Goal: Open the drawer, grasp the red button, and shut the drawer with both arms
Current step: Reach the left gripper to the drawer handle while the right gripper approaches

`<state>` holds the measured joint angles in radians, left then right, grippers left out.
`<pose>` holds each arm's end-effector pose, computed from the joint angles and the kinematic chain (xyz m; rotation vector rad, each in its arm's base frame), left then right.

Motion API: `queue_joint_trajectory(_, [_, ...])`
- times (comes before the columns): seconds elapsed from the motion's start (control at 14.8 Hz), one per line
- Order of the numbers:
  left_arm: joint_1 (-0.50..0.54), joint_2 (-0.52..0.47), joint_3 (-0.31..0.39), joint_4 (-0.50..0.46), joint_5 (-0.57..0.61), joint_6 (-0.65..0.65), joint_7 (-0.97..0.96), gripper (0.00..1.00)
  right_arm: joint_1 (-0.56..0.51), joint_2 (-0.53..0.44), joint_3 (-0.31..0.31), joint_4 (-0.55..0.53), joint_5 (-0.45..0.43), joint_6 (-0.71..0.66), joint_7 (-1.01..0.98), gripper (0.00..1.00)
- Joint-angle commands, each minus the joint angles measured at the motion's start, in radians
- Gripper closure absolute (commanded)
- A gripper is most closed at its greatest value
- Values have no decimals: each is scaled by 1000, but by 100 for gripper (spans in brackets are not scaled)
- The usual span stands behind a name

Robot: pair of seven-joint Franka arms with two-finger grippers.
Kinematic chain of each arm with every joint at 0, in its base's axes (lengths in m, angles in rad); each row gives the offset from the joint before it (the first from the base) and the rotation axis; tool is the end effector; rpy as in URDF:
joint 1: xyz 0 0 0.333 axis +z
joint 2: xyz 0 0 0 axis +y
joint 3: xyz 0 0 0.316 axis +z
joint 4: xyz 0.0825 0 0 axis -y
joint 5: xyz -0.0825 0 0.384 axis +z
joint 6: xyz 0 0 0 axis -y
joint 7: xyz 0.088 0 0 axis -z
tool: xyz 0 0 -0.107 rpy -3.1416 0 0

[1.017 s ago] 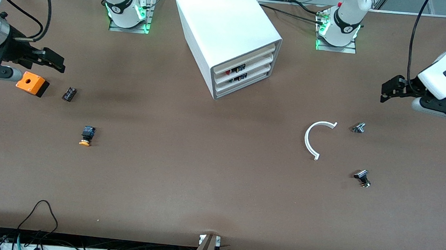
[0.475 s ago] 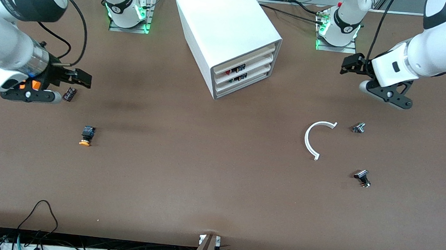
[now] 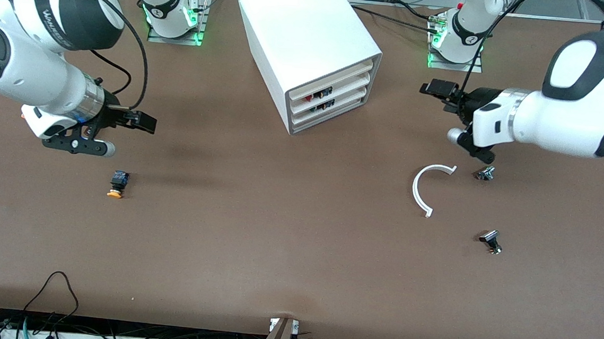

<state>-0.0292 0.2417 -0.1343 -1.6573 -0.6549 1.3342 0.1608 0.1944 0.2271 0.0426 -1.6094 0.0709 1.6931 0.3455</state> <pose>0.5523 -0.1616 0.4649 2.3325 -0.3501 -0.6856 0.5973 0.1490 0.4830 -3.0911 0.1897 0.2482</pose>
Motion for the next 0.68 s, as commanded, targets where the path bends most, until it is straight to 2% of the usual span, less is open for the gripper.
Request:
queue_joint_trajectory(0.0, [8, 68, 1, -21, -101, 60, 193, 0, 43, 49, -4, 25, 10, 11, 103, 0])
queue_joint_trajectory(0.14, [14, 67, 1, -103, -175, 140, 313, 0, 74, 70, -4, 29, 7, 32, 167, 0])
queue_joint_trajectory(0.34, [20, 35, 1, -280, -322, 281, 514, 0, 121, 125, -4, 74, 7, 37, 237, 0])
queue_joint_trajectory(0.47, [8, 18, -4, -390, -400, 328, 545, 0, 155, 165, -4, 120, 7, 37, 314, 0])
queue_joint_trajectory(0.61, [8, 4, -40, -476, -445, 353, 577, 0, 186, 188, -4, 149, 6, 37, 378, 0])
